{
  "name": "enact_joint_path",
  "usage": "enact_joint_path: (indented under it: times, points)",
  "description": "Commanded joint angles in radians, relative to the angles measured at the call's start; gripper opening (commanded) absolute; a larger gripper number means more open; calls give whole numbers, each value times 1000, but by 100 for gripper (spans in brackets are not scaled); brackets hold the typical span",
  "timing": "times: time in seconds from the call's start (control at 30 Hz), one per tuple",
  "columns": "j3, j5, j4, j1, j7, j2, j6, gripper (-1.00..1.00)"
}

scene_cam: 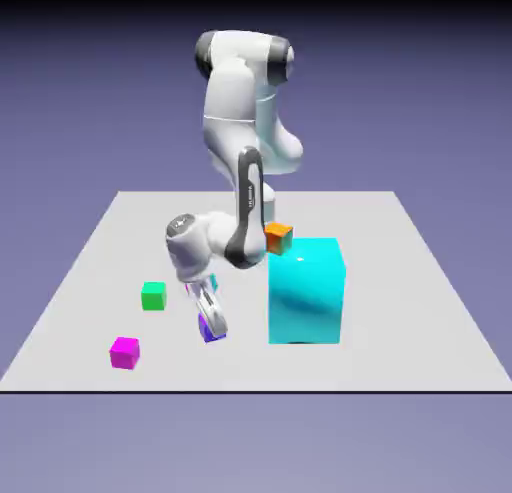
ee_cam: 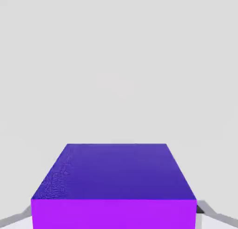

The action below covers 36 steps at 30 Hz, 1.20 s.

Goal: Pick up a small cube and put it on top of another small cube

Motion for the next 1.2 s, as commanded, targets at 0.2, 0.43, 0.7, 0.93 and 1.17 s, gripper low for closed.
enact_joint_path:
  times: [0.2,0.43,0.7,0.93,1.17]
  points:
    - [-147,-189,-33,8,170,-164,-100,-100]
    - [-401,-359,-78,-85,397,-323,-152,-100]
    - [-525,-370,-102,-138,465,-363,-153,-100]
    - [-450,-65,-97,-136,245,-184,-53,-100]
    - [-441,-30,-96,-136,219,-163,-41,100]
